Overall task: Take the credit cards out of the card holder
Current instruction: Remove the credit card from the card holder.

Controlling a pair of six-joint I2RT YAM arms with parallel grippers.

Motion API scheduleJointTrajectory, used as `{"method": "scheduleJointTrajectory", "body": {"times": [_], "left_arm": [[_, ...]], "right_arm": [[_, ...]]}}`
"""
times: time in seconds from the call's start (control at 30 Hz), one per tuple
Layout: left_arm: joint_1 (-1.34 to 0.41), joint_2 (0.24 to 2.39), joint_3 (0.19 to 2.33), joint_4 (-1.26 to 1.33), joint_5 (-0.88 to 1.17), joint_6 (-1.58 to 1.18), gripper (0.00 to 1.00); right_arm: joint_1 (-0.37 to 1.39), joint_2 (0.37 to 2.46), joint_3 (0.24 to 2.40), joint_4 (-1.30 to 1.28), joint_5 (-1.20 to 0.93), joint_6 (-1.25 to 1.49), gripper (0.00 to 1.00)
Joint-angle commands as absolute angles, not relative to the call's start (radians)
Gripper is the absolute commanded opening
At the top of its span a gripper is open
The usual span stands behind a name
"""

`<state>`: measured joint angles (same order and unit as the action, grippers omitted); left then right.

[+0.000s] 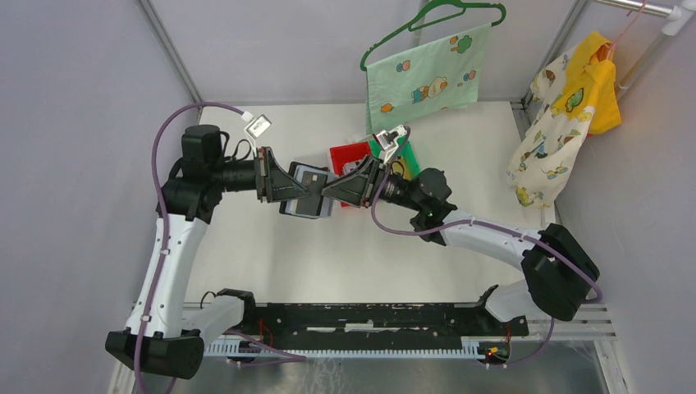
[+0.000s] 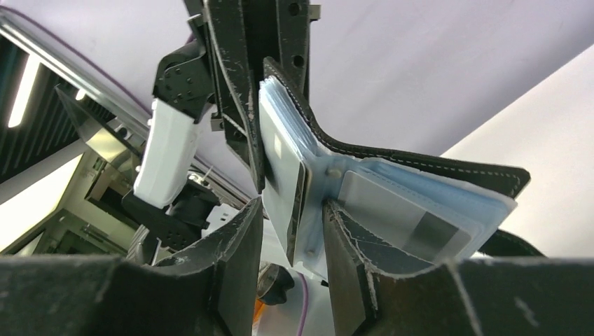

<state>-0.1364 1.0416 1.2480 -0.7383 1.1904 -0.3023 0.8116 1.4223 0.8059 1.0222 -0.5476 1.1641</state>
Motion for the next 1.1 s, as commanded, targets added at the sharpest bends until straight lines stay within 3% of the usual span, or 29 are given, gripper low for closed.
{"method": "scheduleJointTrajectory", "body": {"times": [0.0, 0.17, 0.47, 0.8, 0.9, 1.07], "left_arm": [[-0.16, 1.013, 1.29, -0.737, 1.204, -0.272, 0.07], [-0.161, 1.002, 1.289, -0.71, 1.138, -0.281, 0.07], [-0.16, 0.979, 1.246, -0.63, 1.092, -0.335, 0.12], [-0.16, 0.988, 1.222, -0.503, 1.195, -0.5, 0.18], [-0.16, 0.996, 1.222, -0.502, 1.214, -0.518, 0.25], [-0.16, 0.991, 1.217, -0.479, 1.224, -0.547, 0.25]], "right_arm": [[0.849, 1.464, 0.895, 0.886, -0.511, 1.111, 0.42], [0.859, 1.476, 0.901, 0.849, -0.484, 1.106, 0.34], [0.853, 1.481, 0.933, 0.785, -0.483, 1.096, 0.0], [0.794, 1.482, 0.764, 1.258, -0.549, 1.319, 0.0], [0.795, 1.484, 0.764, 1.27, -0.556, 1.321, 0.0], [0.795, 1.473, 0.75, 1.272, -0.562, 1.306, 0.0]]}}
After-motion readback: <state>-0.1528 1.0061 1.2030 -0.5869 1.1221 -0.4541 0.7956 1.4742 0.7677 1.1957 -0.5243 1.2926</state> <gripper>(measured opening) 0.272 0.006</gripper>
